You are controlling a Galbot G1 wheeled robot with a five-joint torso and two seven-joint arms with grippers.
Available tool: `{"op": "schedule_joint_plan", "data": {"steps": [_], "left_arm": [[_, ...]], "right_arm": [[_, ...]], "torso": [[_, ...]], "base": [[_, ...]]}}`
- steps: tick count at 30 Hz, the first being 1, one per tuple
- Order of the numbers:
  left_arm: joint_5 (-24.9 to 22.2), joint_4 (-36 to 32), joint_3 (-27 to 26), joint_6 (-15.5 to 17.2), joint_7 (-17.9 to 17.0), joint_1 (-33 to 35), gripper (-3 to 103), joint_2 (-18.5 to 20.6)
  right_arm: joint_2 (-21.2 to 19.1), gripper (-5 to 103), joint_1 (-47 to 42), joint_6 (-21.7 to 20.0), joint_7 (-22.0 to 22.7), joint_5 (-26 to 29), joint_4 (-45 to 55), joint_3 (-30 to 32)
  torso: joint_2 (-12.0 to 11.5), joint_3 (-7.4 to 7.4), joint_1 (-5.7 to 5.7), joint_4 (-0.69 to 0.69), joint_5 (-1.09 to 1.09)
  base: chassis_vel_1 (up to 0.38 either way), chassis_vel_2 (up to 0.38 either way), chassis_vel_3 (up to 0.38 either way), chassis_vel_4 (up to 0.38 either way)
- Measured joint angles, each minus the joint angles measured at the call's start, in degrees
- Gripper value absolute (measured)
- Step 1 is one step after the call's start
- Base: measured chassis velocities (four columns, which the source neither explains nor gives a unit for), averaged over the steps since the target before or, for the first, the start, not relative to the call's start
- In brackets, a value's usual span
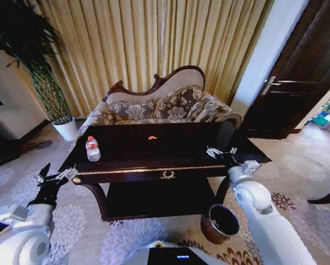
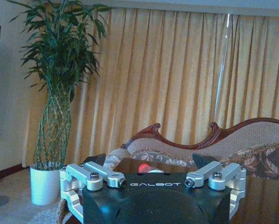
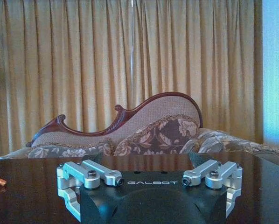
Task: Move to the front of the table and place the trash on the table into the trash bin.
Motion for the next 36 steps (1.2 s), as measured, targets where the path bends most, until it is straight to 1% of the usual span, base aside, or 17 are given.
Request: {"op": "schedule_joint_plan", "data": {"steps": [3, 10, 13, 14, 17, 18, 21, 22, 24, 25, 26, 28, 30, 34, 36], "left_arm": [[-0.1, -0.4, -0.3, -0.1, -0.7, 0.1, 100, 0.0], [-0.2, -0.9, -1.1, -0.2, -0.7, 0.9, 100, -0.4], [-0.2, -1.0, -0.8, -0.6, -0.7, 1.0, 100, -0.7], [-0.2, -1.0, -0.8, -0.6, -0.7, 1.0, 100, -0.7], [-0.2, -1.2, -0.7, -0.8, -0.7, 1.0, 100, -0.8], [-0.2, -1.2, -0.7, -0.8, -0.7, 1.0, 100, -0.8], [-0.1, -1.2, -0.5, -0.8, -0.7, 1.0, 100, -0.8], [-0.1, -1.2, -0.5, -0.8, -0.7, 1.0, 100, -0.8], [-0.1, -1.0, -0.4, -0.8, -0.7, 1.0, 100, -0.8], [-0.1, -1.0, -0.4, -0.8, -0.7, 1.0, 100, -0.8], [-0.1, -0.9, -0.3, -0.8, -0.7, 1.0, 100, -0.8], [-0.1, -0.9, -0.4, -0.7, -0.7, 1.0, 100, -0.7], [-0.1, -1.0, -0.6, -0.5, -0.7, 1.0, 100, -0.3], [-0.1, -1.0, -0.7, -0.3, -0.7, 0.9, 100, -0.2], [-0.1, -1.1, -0.7, -0.2, -0.7, 0.9, 100, -0.4]], "right_arm": [[-0.4, 100, 0.0, 0.0, -0.7, 0.7, 0.1, -0.5], [-1.3, 100, 1.5, -0.1, -0.9, 1.6, -0.6, -2.6], [-2.8, 100, 2.8, -0.6, -0.9, 4.2, -1.3, -3.7], [-2.8, 100, 2.8, -0.6, -0.9, 4.2, -1.3, -3.7], [-5.6, 100, 5.1, -1.5, -0.9, 6.7, -2.4, -5.7], [-5.6, 100, 5.1, -1.5, -0.9, 6.7, -2.4, -5.7], [-8.2, 100, 7.3, -2.5, -0.9, 9.9, -3.2, -8.5], [-8.2, 100, 7.3, -2.5, -0.9, 9.9, -3.2, -8.5], [-10.1, 100, 9.3, -3.0, -0.9, 11.1, -4.2, -10.8], [-10.1, 100, 9.3, -3.0, -0.9, 11.1, -4.2, -10.8], [-11.3, 100, 11.1, -3.1, -1.1, 11.4, -5.2, -12.4], [-11.8, 100, 12.0, -3.1, -1.1, 11.7, -5.6, -13.1], [-13.3, 100, 15.4, -3.2, -1.1, 13.0, -7.2, -15.6], [-14.3, 100, 18.6, -3.4, -1.1, 13.9, -8.3, -17.5], [-15.4, 100, 22.6, -4.1, -1.1, 15.2, -9.7, -20.1]], "torso": [[0.0, -0.01, -0.02, 0.00, 0.00], [0.0, -0.02, -0.04, 0.02, 0.00], [0.0, -0.01, -0.03, 0.01, 0.00], [0.0, -0.01, -0.03, 0.01, 0.00], [0.0, -0.01, -0.03, 0.01, 0.00], [0.0, -0.01, -0.03, 0.01, 0.00], [0.0, -0.01, -0.03, 0.01, 0.01], [0.0, -0.01, -0.03, 0.01, 0.01], [0.0, -0.01, -0.02, 0.01, 0.00], [0.0, -0.01, -0.02, 0.01, 0.00], [0.0, -0.01, -0.02, 0.01, 0.00], [0.0, -0.01, -0.02, 0.01, 0.00], [0.0, -0.01, -0.02, 0.01, 0.00], [0.0, -0.01, -0.02, 0.01, 0.00], [0.0, 0.00, -0.02, 0.01, 0.00]], "base": [[0.000, 0.000, 0.000, 0.000], [0.000, 0.000, 0.000, 0.000], [0.000, 0.000, 0.000, 0.000], [0.000, 0.000, 0.000, 0.000], [0.000, 0.000, 0.000, 0.000], [0.000, 0.000, 0.000, 0.000], [0.000, 0.000, 0.000, 0.000], [0.000, 0.000, 0.000, 0.000], [0.000, 0.000, 0.000, 0.000], [0.000, 0.000, 0.000, 0.000], [0.000, 0.000, 0.000, 0.000], [0.000, 0.000, 0.000, 0.000], [0.000, 0.000, 0.000, 0.000], [0.000, 0.000, 0.000, 0.000], [0.000, 0.000, 0.000, 0.000]]}}
